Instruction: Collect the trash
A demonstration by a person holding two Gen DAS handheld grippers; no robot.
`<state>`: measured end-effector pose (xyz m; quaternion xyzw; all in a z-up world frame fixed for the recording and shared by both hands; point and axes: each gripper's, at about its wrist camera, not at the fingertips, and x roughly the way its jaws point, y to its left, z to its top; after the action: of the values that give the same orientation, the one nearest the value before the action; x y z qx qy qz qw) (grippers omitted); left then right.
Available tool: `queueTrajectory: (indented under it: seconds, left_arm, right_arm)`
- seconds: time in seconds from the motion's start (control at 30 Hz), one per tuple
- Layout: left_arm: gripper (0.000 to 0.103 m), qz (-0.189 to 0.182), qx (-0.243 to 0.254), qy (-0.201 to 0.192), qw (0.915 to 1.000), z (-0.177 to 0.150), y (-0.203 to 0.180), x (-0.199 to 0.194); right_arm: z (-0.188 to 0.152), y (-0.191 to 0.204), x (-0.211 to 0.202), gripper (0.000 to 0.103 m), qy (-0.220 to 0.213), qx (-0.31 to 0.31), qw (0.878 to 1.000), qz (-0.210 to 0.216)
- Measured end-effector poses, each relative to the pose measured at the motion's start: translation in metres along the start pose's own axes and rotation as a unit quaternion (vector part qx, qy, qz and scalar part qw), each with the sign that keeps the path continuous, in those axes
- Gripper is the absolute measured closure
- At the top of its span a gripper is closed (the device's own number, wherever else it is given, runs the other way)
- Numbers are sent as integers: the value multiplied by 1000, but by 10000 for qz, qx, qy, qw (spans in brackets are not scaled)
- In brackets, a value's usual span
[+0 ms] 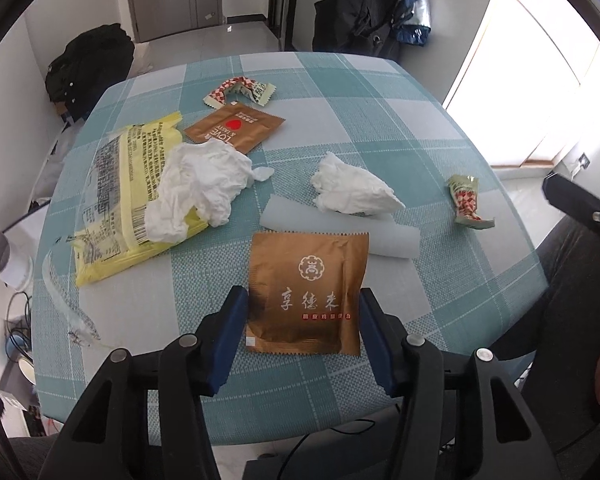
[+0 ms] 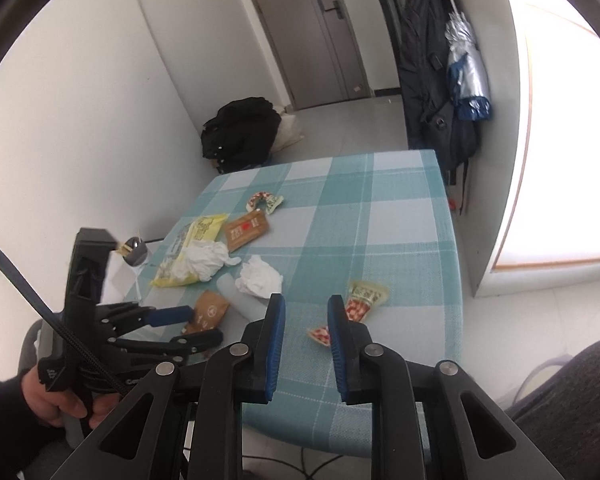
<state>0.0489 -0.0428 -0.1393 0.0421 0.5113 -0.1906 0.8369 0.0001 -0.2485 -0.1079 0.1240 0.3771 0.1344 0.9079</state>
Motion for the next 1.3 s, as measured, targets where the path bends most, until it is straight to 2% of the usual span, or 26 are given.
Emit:
queueTrajectory:
  seconds: [0.1,0.23,0.4,0.6,0.67,0.7,0.73,0.83,1.07,1.3]
  left_arm:
    - [55,-16,-31,20,10000,0,1,0]
    - [56,-92,-128,37,9999,1,4,0]
    - [57,-278,-389,59,9988,3,12,0]
    - [60,-368,-572,85,9977,3,20,2]
    - [61,-388,-566,88,9976,3,20,1]
    - [61,-404,-558,86,9976,3,20,1]
    - [61,-418,-545,85,9976,3,20,1]
    - [61,-491,-541,80,9973,2,21,-1]
    - [61,-631,-737,58,9953,0,27,-5]
    - [61,-766,-729,-76,9944,-4,25,-18]
  right_arm:
    - [5,-15,10,78,251,351,9991,-21]
    - [9,-37,33,55,753,843,9934,-198]
    - [8,-45,57,55,1090,1001,9885,-304]
    - [10,-25,80,56,1202,432,9891,-727]
    - [9,-17,84,61,1158,146,9894,-866]
    - [8,-13,85,67,1144,-16,9888,-960]
    - [6,-9,86,78,1152,-164,9882,-996]
    - [4,-5,87,86,1123,-334,9885,-954]
    - [3,-6,84,87,1124,-219,9906,-745]
    - [7,1,64,87,822,-134,9956,-430]
